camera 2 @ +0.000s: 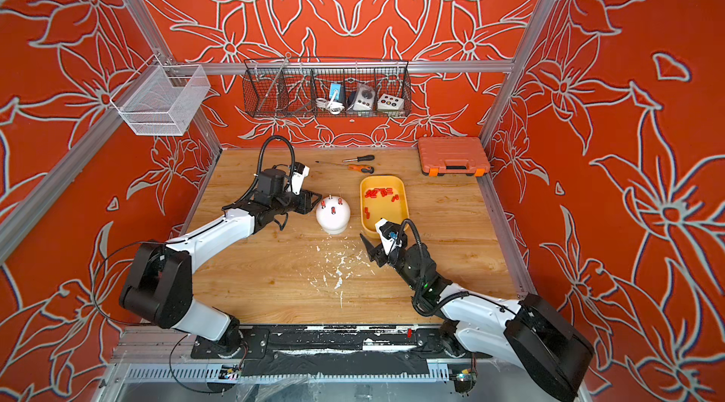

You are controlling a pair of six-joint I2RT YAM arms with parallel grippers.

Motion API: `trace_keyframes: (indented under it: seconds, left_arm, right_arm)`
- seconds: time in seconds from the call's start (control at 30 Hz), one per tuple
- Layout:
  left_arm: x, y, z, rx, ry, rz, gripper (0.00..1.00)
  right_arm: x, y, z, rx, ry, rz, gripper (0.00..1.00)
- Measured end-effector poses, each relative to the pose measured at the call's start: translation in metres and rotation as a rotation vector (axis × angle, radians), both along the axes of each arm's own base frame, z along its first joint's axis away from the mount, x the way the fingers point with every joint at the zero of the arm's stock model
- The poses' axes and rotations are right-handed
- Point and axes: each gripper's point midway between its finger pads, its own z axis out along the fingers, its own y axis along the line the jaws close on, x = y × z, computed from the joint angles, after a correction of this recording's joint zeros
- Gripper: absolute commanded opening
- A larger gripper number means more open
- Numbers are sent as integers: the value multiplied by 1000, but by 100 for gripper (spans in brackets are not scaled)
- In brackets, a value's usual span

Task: Cover the protruding screws with screw protection sleeves
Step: Attach the screw protection sleeve to the screw.

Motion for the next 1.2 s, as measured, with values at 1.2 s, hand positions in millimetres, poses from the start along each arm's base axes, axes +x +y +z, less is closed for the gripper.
trace_keyframes:
  seconds: [1.2]
  left_arm:
    - [-13,32,29,-35,-129,208,56]
  right_arm:
    - [139,-37,80,98,389,-207,66]
